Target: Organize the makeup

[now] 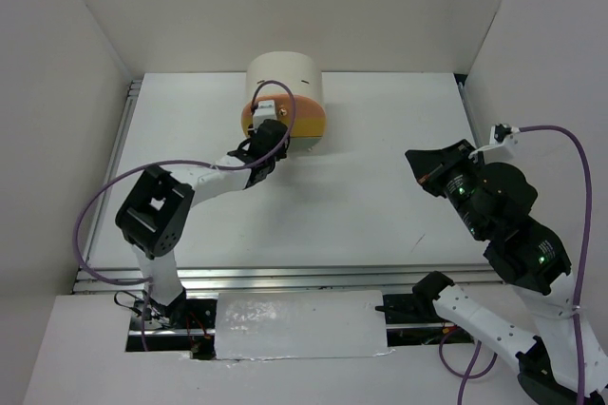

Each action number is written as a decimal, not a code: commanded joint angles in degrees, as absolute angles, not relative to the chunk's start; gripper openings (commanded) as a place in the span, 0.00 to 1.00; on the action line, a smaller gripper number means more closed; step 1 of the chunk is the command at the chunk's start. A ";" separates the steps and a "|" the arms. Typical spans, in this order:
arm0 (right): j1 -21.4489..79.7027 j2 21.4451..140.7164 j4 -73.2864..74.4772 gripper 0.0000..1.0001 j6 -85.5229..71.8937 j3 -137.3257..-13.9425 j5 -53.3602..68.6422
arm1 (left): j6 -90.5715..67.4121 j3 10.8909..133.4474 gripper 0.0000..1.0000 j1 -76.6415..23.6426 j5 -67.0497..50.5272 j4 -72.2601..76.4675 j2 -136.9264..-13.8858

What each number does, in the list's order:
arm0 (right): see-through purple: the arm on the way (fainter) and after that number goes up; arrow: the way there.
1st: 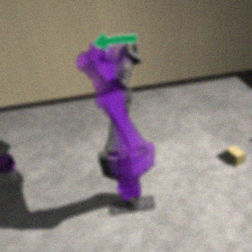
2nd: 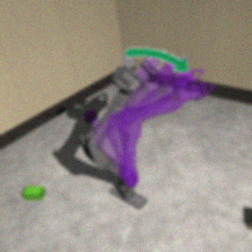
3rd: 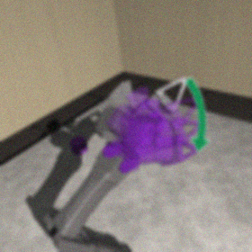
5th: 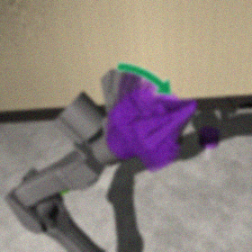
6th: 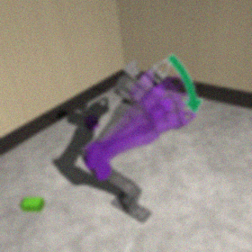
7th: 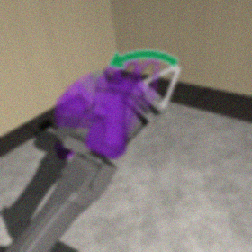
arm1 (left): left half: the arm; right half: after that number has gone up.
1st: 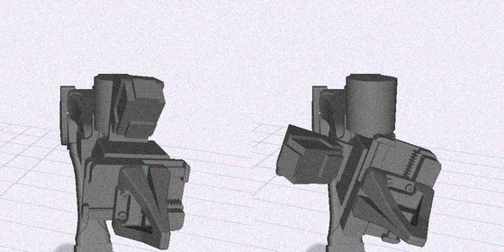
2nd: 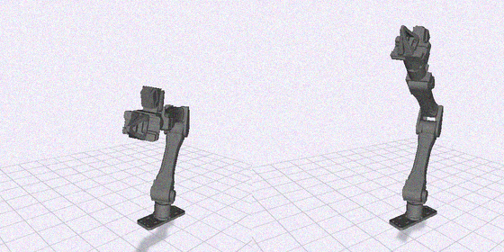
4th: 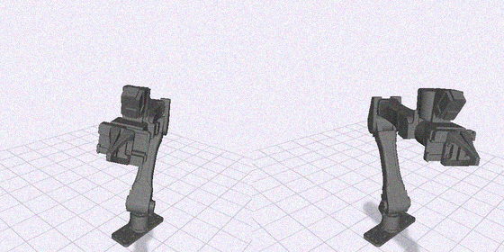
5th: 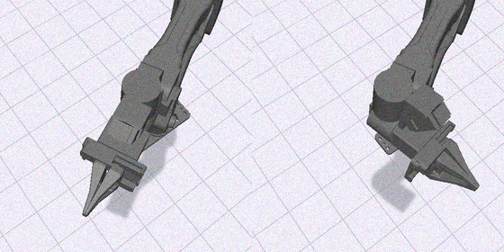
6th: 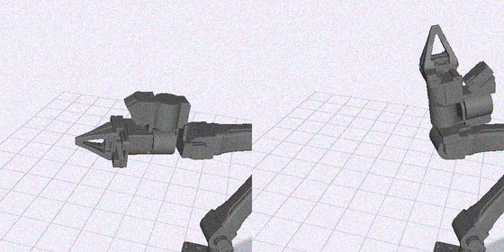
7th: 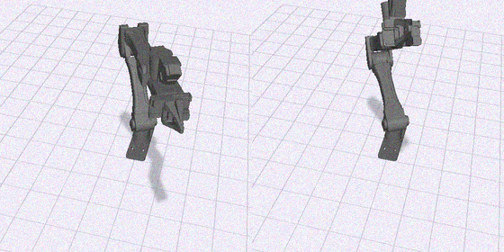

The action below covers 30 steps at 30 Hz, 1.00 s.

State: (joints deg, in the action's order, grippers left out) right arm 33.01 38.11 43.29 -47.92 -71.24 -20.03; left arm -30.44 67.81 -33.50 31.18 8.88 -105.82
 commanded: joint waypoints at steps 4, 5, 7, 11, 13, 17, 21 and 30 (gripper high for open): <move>33.40 38.41 38.67 0.10 -47.55 -71.02 -18.11 | -35.07 64.25 0.59 -33.31 31.73 8.62 -96.51; 33.31 38.41 38.50 0.11 -47.55 -70.84 -18.02 | -35.33 63.90 0.63 -33.48 31.90 8.18 -94.85; 33.40 38.32 38.06 0.12 -47.37 -70.66 -18.02 | -36.12 63.28 0.99 -33.66 31.64 5.72 -93.09; 33.40 38.58 38.41 0.48 -44.31 -72.42 -19.59 | -37.61 63.71 0.99 -34.01 32.60 -2.61 -85.10; 33.31 39.11 39.98 0.72 -42.64 -75.04 -21.26 | -37.18 64.77 0.99 -34.01 33.22 -10.23 -79.93; 33.40 42.18 44.89 1.00 -35.87 -82.33 -21.97 | -37.53 71.60 0.99 -33.58 36.29 -26.51 -72.87; 33.40 48.85 58.23 1.00 -29.45 -95.23 -22.94 | -39.46 80.05 0.99 -33.31 41.56 -45.67 -68.48; 33.31 53.62 74.52 1.00 -25.75 -107.84 -23.29 | -43.94 93.95 0.99 -33.31 49.13 -71.09 -52.49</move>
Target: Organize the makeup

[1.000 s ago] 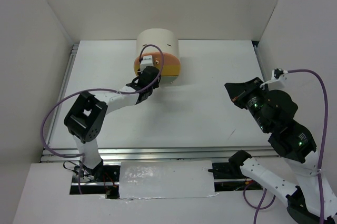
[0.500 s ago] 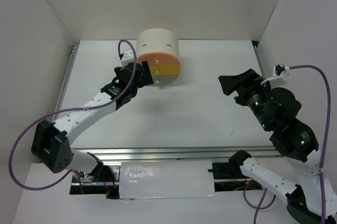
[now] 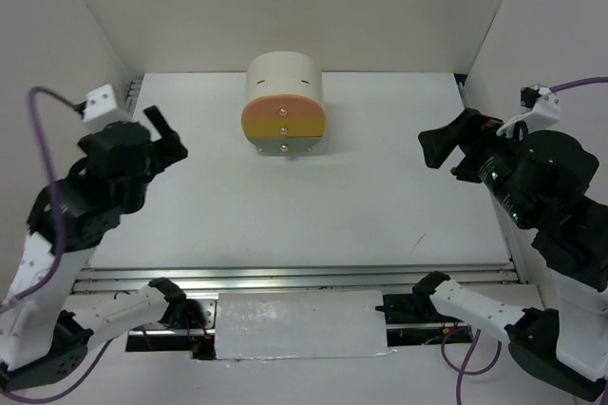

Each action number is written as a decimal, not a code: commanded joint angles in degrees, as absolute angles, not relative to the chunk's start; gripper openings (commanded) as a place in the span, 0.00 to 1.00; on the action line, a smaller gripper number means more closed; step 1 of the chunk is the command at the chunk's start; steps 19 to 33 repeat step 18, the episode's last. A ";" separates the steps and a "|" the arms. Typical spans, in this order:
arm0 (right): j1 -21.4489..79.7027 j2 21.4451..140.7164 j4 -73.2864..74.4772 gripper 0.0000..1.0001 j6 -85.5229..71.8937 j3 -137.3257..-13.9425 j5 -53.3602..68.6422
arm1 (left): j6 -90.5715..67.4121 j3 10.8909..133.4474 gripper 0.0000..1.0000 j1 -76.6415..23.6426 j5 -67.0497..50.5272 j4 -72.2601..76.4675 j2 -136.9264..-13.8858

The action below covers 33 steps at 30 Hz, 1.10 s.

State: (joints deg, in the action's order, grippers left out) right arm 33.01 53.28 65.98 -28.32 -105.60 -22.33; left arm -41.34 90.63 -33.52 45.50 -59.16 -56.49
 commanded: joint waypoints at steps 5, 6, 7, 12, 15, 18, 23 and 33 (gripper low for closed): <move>33.31 51.16 77.95 1.00 -26.72 -107.93 -23.20 | -44.48 94.40 0.99 -33.31 48.60 -76.20 -44.66; 33.40 50.89 78.13 1.00 -26.81 -107.76 -23.38 | -44.04 93.18 0.99 -33.22 48.52 -76.38 -42.13; 33.40 50.37 78.31 1.00 -26.98 -107.75 -23.64 | -43.77 92.82 0.99 -33.22 48.43 -76.64 -41.23; 33.31 49.13 77.70 1.00 -27.51 -108.72 -24.78 | -43.42 91.41 0.99 -33.31 48.16 -77.96 -38.58; 33.40 48.34 76.55 1.00 -27.95 -108.63 -25.57 | -42.02 91.76 1.00 -33.31 48.34 -77.61 -38.94; 33.31 48.69 76.38 1.00 -27.86 -108.98 -25.32 | -41.14 92.46 0.99 -33.31 48.86 -76.47 -38.94; 33.31 48.69 76.38 1.00 -27.86 -108.98 -25.32 | -41.14 92.46 0.99 -33.31 48.86 -76.47 -38.94; 33.31 48.69 76.38 1.00 -27.86 -108.98 -25.32 | -41.14 92.46 0.99 -33.31 48.86 -76.47 -38.94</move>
